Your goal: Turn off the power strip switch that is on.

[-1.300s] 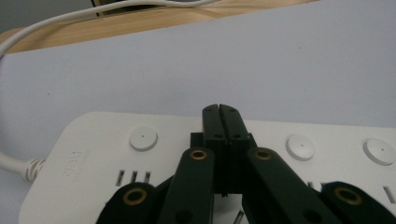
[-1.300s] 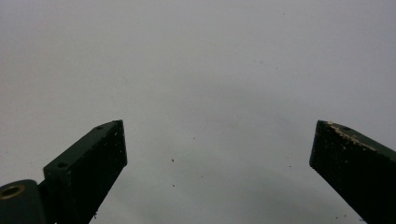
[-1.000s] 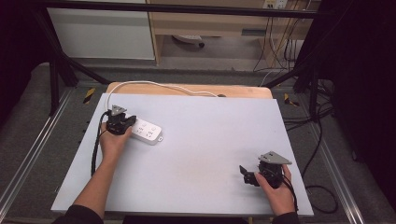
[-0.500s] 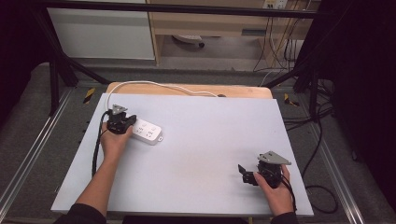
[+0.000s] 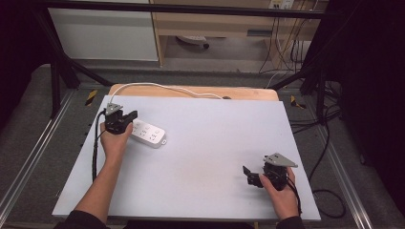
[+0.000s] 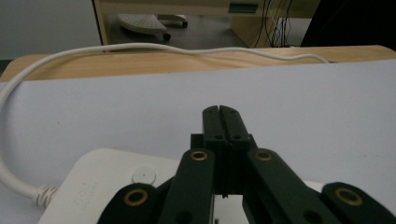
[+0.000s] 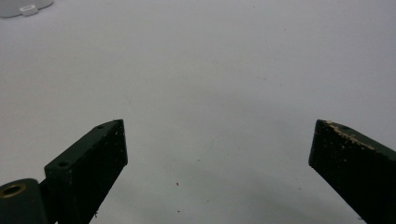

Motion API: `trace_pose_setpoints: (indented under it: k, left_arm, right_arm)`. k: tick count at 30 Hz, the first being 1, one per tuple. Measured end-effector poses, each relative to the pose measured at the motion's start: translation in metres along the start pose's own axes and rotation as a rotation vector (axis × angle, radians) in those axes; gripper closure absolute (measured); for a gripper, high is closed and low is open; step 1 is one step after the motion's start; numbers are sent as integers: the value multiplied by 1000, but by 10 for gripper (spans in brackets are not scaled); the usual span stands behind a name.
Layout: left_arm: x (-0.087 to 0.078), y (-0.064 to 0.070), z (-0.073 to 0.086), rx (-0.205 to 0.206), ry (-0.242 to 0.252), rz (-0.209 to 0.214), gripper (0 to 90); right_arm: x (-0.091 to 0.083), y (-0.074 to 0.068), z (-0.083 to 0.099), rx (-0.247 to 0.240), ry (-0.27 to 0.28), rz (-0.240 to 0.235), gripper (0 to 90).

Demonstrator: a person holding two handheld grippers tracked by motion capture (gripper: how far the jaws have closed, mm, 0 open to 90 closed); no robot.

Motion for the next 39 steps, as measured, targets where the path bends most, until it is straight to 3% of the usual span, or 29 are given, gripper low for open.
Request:
trace_pose_setpoints:
  k: [12, 21, 28, 33, 39]
  left_arm:
    - [-19, -9, -4, -22, 13, -14, 900]
    - [-45, -12, -5, -32, 27, 18, 900]
    - [-64, -2, -3, -45, 15, 92, 900]
    - [-72, 14, 5, -30, -20, 134, 900]
    - [-88, 25, 5, -24, -8, 156, 900]
  right_arm:
    - [-2, -1, -1, 1, 5, -3, 50]
    - [0, -4, -2, -9, 5, -9, 49]
    - [0, -5, -8, -36, 12, -22, 49]
    - [2, 1, -6, 11, 5, -18, 52]
    - [5, 0, -3, 6, -13, -19, 53]
Point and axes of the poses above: each handheld gripper's, and its own axes: x roughly forward along the jaws, z roughly out of its underside, y roughly to its right, the point moved 4 cm from there along x, roughly forward along the jaws, and after that the axes turned 5 degrees about y, right-handed, at the moved point
